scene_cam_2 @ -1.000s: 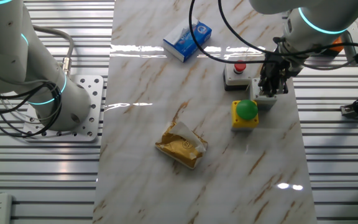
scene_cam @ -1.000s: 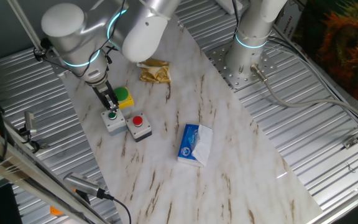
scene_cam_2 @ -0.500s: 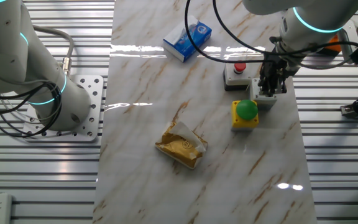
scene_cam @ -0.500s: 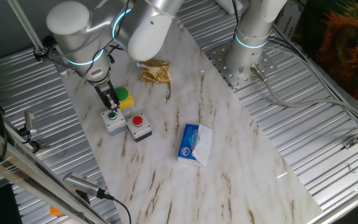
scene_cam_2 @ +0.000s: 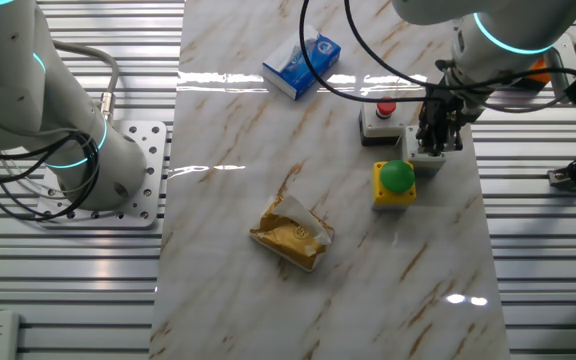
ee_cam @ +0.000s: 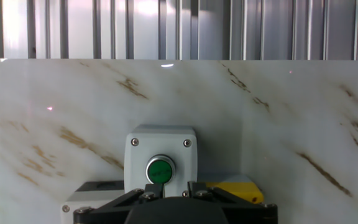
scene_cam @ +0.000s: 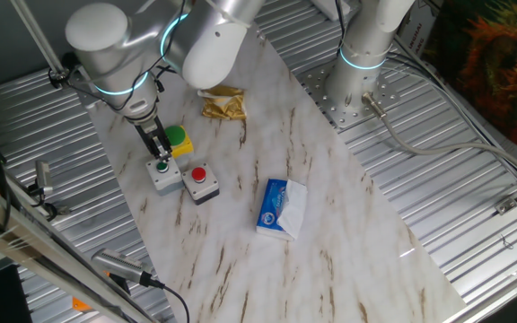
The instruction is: Press three buttons from left to right in sequence
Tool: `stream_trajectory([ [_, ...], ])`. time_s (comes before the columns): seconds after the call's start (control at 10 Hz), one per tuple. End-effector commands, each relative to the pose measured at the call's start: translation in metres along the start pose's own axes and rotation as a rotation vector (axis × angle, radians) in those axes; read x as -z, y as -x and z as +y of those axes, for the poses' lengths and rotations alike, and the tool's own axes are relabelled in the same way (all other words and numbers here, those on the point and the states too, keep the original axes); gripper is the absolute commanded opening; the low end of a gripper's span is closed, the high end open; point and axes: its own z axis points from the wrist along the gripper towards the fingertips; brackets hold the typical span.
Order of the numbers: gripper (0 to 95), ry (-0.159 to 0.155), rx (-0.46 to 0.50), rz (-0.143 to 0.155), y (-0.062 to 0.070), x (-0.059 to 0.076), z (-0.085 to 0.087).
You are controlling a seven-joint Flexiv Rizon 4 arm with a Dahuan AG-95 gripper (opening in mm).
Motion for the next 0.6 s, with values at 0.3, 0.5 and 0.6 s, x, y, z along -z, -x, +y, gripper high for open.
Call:
stream_trajectory([
  [0.3,19.0,-0.001,-0.001,0.004,0.0015,0.0002,0.0006],
  [0.5,19.0,-0.001,-0.002,0.002,0.0024,-0.0008,0.0006],
  [0.6,19.0,0.000,-0.002,-0.001,0.0034,-0.0019,0.0005],
])
